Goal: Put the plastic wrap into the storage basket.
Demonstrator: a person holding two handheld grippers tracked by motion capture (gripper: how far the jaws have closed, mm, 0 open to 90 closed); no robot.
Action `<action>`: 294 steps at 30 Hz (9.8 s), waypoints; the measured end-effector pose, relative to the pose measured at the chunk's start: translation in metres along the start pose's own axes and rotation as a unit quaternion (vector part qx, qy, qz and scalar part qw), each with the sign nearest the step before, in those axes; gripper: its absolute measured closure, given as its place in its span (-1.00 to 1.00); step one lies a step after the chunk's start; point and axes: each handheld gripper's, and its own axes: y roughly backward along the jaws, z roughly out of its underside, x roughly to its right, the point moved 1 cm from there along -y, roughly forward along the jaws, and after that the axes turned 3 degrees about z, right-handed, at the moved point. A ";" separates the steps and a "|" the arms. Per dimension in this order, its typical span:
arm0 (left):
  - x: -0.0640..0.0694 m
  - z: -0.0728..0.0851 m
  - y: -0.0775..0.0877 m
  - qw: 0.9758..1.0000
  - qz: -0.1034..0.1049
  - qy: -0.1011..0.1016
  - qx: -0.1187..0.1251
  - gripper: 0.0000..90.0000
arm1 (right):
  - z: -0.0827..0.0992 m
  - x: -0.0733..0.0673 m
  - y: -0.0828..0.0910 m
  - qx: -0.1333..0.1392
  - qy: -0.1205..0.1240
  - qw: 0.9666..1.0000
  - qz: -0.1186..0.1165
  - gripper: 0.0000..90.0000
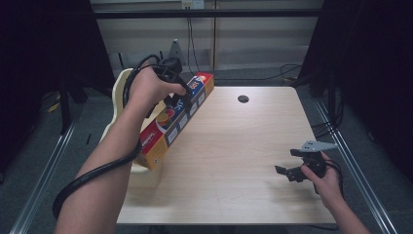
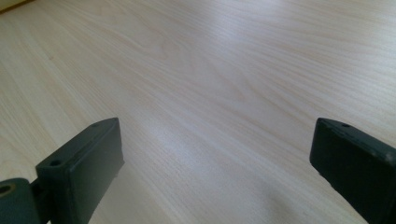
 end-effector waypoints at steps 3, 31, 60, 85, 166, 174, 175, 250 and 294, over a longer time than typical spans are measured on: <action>-0.003 0.001 0.006 1.000 -0.005 0.005 0.000 -0.09 | 0.000 0.000 0.000 0.002 -0.001 1.000 0.001 -0.95; -0.024 0.016 0.037 0.999 -0.014 0.038 0.014 -0.09 | -0.002 -0.003 -0.002 0.001 -0.003 1.000 0.002 -0.95; -0.054 0.037 0.056 0.996 -0.019 0.088 0.030 -0.08 | -0.003 -0.004 -0.002 0.001 -0.002 1.000 0.002 -0.95; -0.079 0.055 0.056 0.990 -0.047 0.127 0.044 -0.09 | -0.004 -0.004 -0.002 0.004 -0.001 1.000 0.004 -0.95; -0.117 0.078 -0.031 0.978 -0.036 0.204 0.003 -0.10 | -0.004 -0.005 0.002 0.009 0.002 1.000 0.001 -0.95; -0.120 0.077 -0.037 0.977 -0.032 0.212 -0.004 -0.10 | -0.003 -0.004 0.001 0.007 0.002 1.000 0.002 -0.95; -0.119 0.077 -0.039 0.976 -0.039 0.215 0.000 -0.10 | -0.003 -0.005 0.001 0.006 0.001 1.000 0.003 -0.95; -0.084 0.042 -0.024 0.986 0.023 0.152 0.066 -0.45 | -0.003 -0.005 0.000 0.001 0.010 1.000 -0.002 -0.95; -0.003 0.010 -0.085 0.993 0.073 0.045 0.081 -0.59 | -0.005 -0.007 0.003 0.010 0.006 1.000 -0.004 -0.95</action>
